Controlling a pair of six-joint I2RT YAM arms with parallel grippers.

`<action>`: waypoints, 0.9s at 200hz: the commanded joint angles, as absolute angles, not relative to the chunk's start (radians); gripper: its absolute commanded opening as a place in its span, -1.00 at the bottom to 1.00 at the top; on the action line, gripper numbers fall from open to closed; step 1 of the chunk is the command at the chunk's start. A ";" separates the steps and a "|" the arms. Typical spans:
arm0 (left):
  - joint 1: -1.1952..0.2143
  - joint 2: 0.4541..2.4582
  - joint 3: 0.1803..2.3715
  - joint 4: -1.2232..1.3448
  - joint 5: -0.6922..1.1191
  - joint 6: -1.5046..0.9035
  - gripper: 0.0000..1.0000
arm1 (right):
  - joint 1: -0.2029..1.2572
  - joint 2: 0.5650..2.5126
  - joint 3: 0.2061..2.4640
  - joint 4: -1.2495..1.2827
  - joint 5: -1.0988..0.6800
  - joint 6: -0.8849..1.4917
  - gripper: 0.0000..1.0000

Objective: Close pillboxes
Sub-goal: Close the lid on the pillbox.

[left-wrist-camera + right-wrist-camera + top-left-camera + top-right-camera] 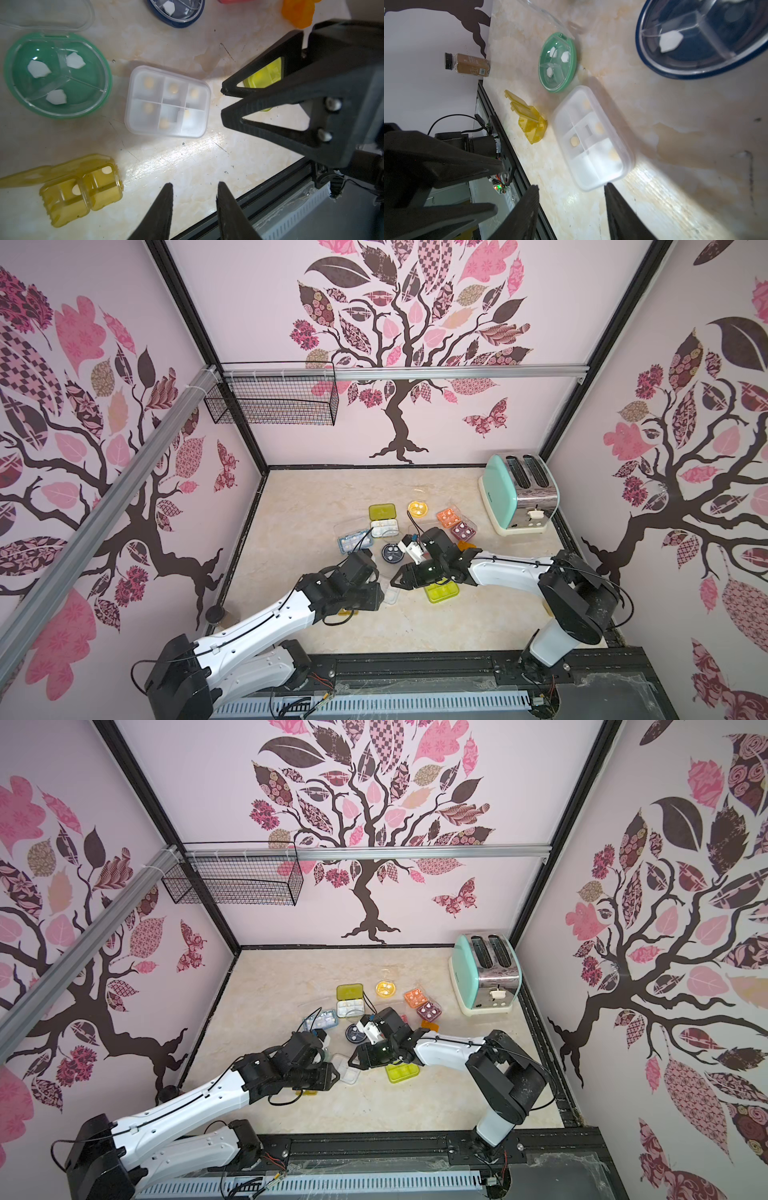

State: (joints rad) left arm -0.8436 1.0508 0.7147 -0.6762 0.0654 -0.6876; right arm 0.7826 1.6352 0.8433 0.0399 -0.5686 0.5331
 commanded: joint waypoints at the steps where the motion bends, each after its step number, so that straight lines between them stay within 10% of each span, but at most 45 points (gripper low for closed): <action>1: -0.837 1.090 0.767 -0.719 0.020 -0.646 -0.11 | 0.790 1.597 0.827 -0.001 -0.539 0.559 0.13; 180: -0.682 1.463 0.862 -0.632 0.023 -0.528 0.08 | 0.874 1.541 0.680 0.125 -0.369 0.842 0.14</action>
